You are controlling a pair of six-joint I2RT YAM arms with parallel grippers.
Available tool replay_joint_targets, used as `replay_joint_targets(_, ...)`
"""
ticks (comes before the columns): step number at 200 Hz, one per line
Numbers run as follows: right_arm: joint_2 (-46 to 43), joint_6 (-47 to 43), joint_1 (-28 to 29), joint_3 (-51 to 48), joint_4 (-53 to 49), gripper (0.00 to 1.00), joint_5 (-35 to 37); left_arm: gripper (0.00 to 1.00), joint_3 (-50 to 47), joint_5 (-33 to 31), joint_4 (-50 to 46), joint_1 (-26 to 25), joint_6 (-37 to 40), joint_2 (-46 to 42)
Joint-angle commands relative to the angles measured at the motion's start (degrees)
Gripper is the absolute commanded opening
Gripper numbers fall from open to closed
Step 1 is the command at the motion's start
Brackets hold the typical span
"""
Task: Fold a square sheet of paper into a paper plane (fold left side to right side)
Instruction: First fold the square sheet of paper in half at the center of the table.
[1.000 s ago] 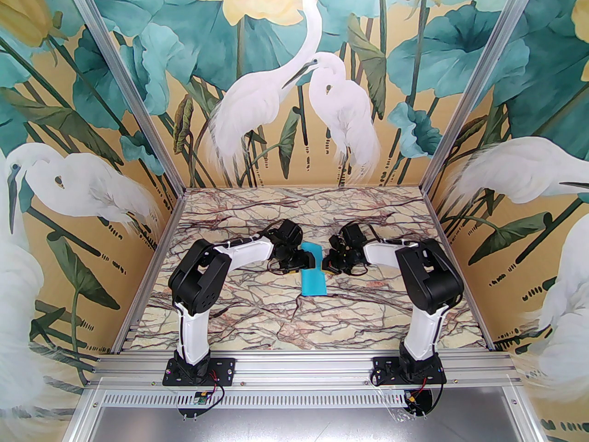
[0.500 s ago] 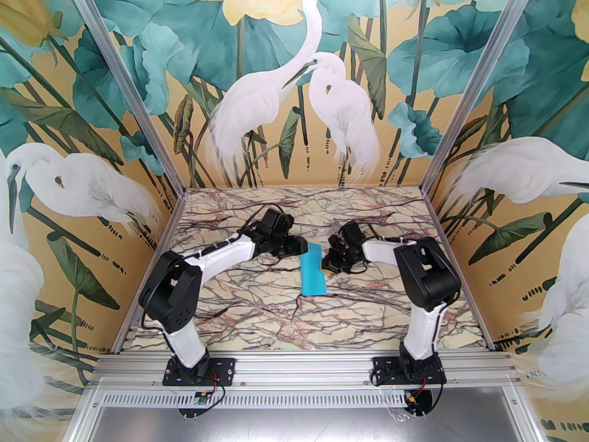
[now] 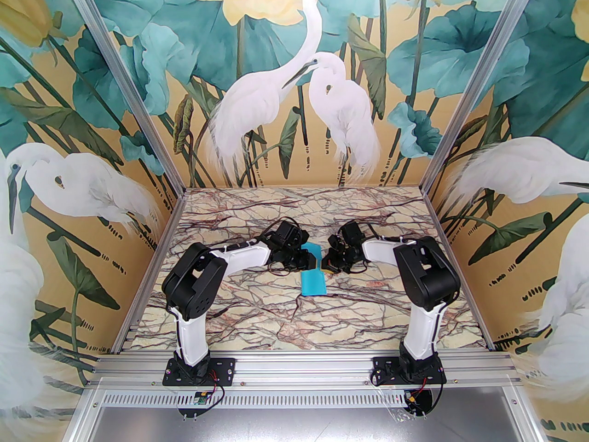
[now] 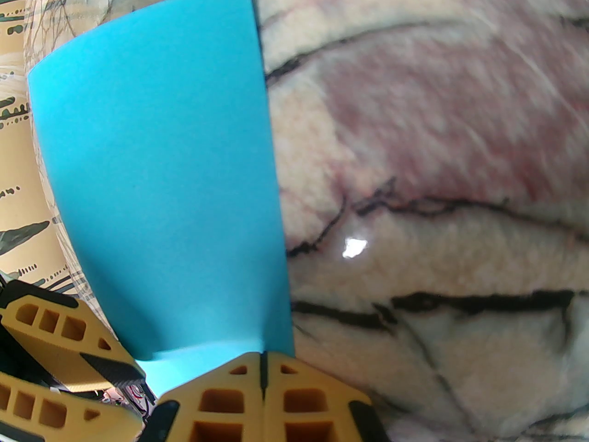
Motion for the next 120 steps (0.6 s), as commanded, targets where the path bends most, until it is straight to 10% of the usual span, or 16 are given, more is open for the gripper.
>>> replay_joint_targets(1,4.09,-1.08,0.31,-0.99,-4.04,0.03,5.80,0.25,-0.78,-3.14,-1.96,0.13,1.48,1.96)
replay_joint_targets(120,5.23,-2.32,0.30,-0.21,-6.90,0.03,7.03,0.14,-7.13,-9.13,-3.36,2.50,4.12,-0.15)
